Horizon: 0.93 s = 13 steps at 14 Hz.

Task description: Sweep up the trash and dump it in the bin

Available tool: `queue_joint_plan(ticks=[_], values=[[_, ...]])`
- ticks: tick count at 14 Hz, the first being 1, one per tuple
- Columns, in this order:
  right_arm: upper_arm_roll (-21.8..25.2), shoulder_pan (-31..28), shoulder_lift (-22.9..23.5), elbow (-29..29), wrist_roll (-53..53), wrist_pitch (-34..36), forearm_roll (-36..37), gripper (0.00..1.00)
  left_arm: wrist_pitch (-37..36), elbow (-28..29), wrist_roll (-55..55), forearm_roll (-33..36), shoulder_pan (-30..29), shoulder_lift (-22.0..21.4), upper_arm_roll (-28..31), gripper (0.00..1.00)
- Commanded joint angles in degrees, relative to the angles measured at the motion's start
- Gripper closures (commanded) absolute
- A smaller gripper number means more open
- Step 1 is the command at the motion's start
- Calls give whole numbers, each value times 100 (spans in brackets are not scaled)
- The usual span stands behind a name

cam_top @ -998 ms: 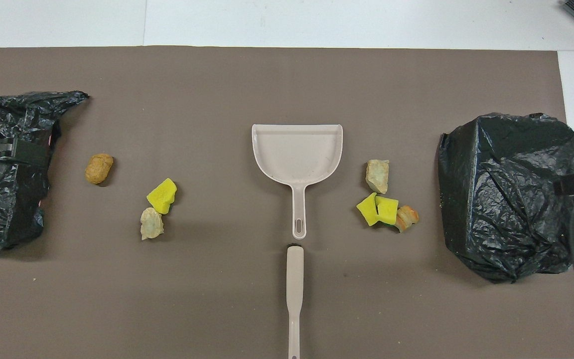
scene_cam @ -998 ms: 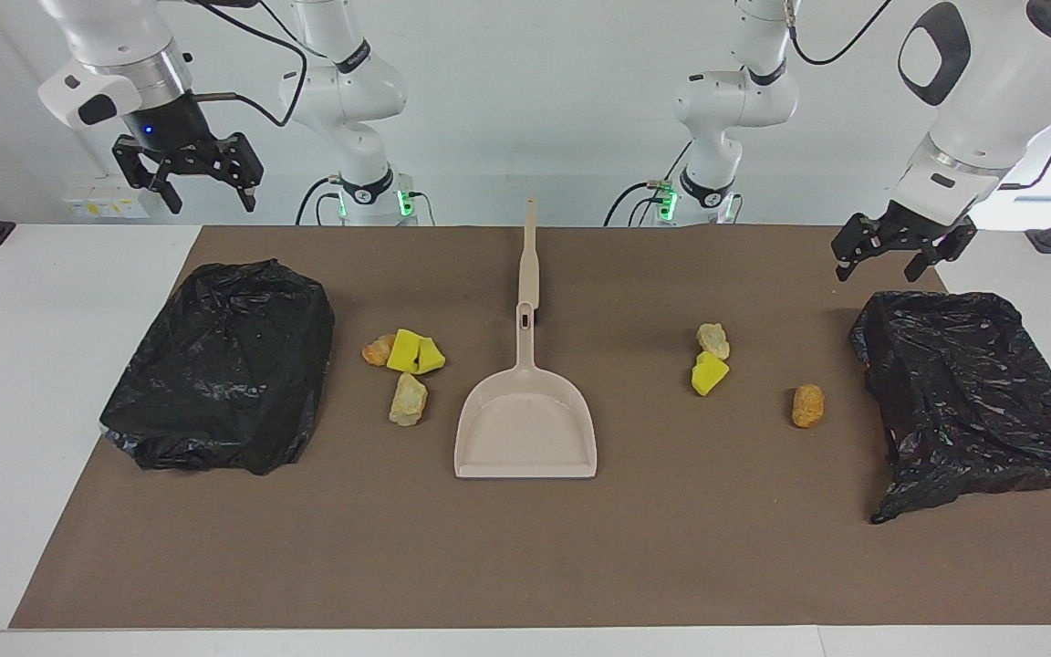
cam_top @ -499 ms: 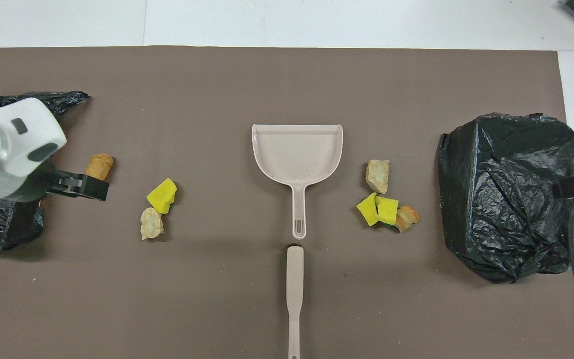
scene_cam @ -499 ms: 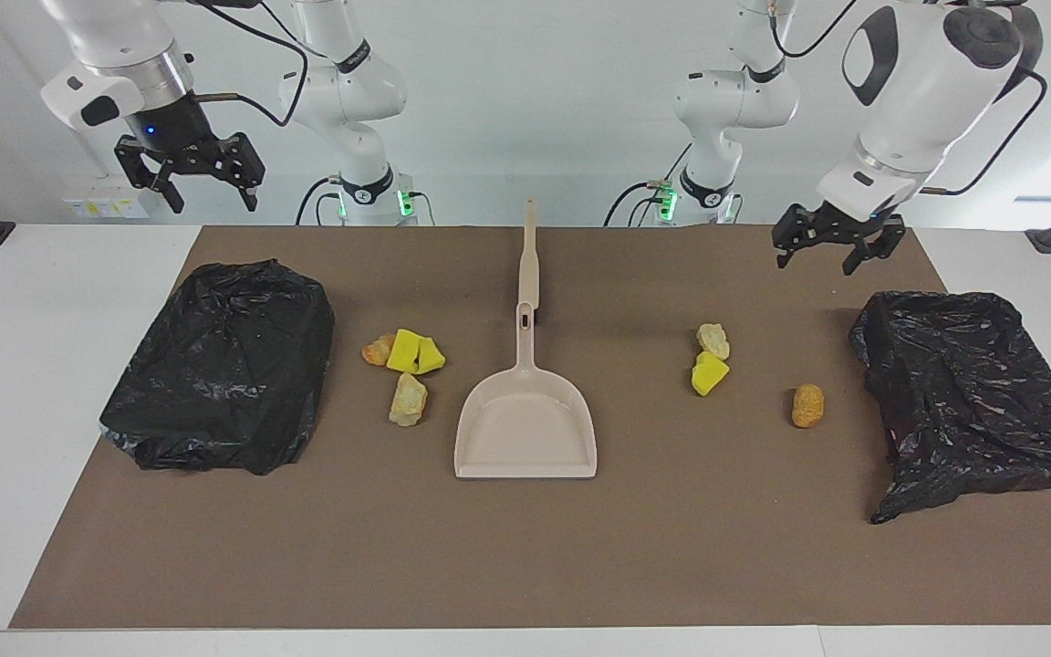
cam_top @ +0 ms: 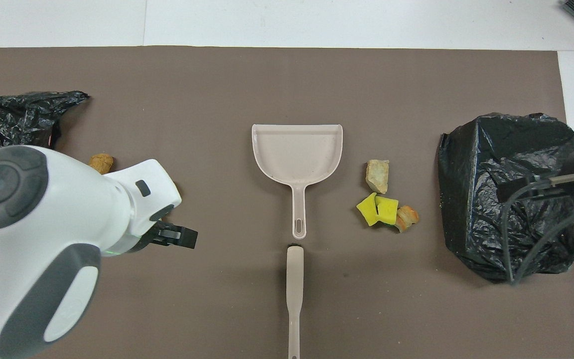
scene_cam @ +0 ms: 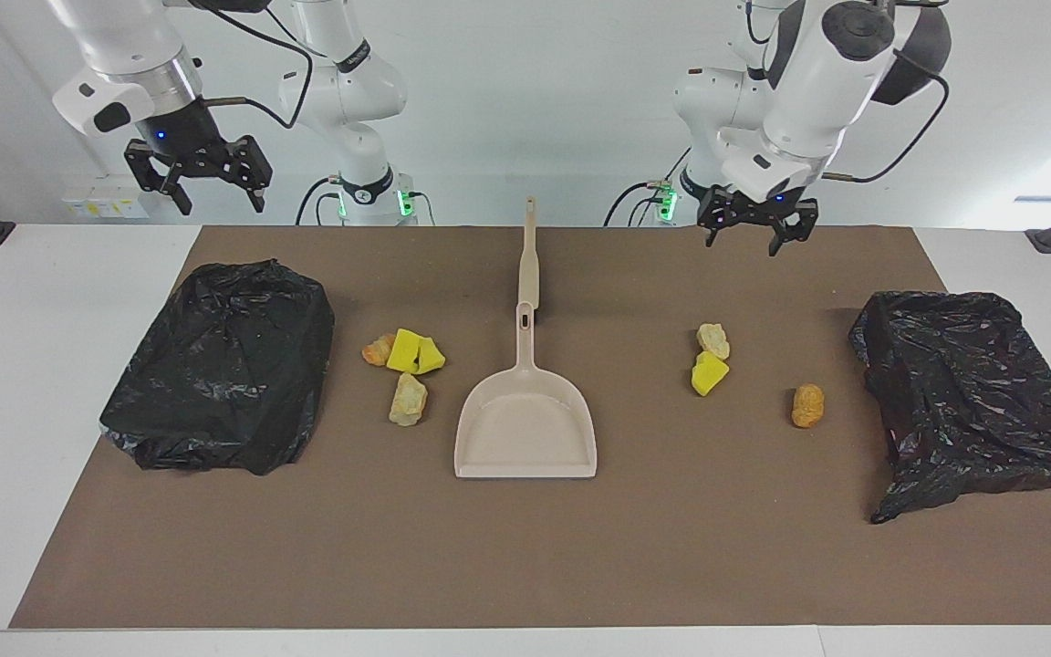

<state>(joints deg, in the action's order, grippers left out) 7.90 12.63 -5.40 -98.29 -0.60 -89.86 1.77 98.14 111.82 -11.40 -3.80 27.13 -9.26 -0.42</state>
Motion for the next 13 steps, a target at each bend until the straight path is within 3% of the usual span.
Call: queue_joint_plan(ticks=[1, 6, 9, 13], values=[[-17, 257, 292, -129, 348, -338, -28, 0, 521, 603, -423, -33, 607, -243, 103, 0], [-8, 399, 882, -312, 807, -804, -265, 0, 1216, 1280, -1082, -42, 1662, -200, 103, 0], [-17, 469, 874, -787, 982, -1296, -361, 0, 2066, 1858, -1750, -33, 2470, -41, 103, 0], [-17, 478, 865, -1016, 1026, -1411, -563, 0, 2725, 2351, -2663, -42, 3340, -15, 103, 0]])
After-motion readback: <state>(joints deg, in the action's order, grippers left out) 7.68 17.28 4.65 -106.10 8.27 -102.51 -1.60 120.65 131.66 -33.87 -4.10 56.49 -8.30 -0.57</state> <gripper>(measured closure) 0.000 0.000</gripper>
